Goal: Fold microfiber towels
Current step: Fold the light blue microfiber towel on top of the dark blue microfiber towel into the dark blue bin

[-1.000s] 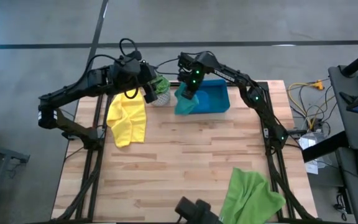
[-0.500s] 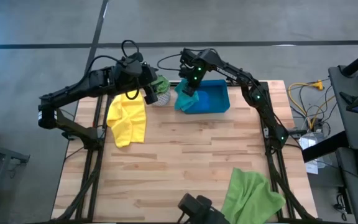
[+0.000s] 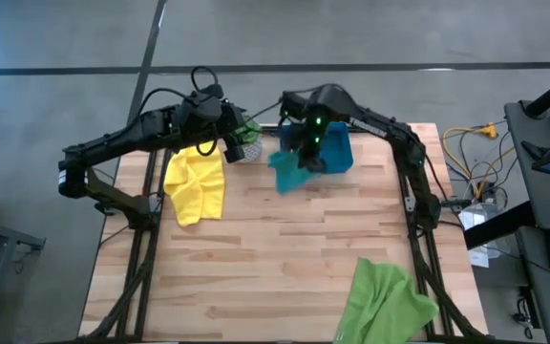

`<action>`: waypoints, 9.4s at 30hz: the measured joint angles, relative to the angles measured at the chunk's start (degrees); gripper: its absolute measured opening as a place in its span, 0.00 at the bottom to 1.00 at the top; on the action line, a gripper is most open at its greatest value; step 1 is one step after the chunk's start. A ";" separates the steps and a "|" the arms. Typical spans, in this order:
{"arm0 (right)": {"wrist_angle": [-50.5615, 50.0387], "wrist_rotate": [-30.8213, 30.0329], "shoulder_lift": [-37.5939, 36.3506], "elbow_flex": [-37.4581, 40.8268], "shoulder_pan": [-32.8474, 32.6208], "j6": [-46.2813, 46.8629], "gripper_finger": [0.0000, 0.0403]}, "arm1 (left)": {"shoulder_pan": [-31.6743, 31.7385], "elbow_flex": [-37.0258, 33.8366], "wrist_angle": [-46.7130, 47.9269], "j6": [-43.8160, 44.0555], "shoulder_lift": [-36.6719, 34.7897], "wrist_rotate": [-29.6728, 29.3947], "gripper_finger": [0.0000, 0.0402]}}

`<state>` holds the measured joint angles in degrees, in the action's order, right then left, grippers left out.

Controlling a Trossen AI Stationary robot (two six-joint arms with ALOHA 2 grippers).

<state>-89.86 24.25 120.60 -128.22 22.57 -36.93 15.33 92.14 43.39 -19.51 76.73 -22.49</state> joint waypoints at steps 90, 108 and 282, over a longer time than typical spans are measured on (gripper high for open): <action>22.23 -37.31 13.37 3.94 9.05 -6.48 0.25 | 0.09 0.13 -2.07 -3.41 -0.11 4.31 0.53; 16.67 -15.58 13.04 1.71 16.74 17.10 0.17 | 0.04 0.13 -1.91 -0.51 -0.04 6.39 0.53; 35.54 -28.35 1.02 31.39 13.09 43.52 0.02 | 0.03 -0.59 -5.00 6.74 3.23 7.31 0.53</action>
<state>-54.32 -4.10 121.62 -96.83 35.66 6.59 15.36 91.55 38.39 -12.77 79.96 -15.18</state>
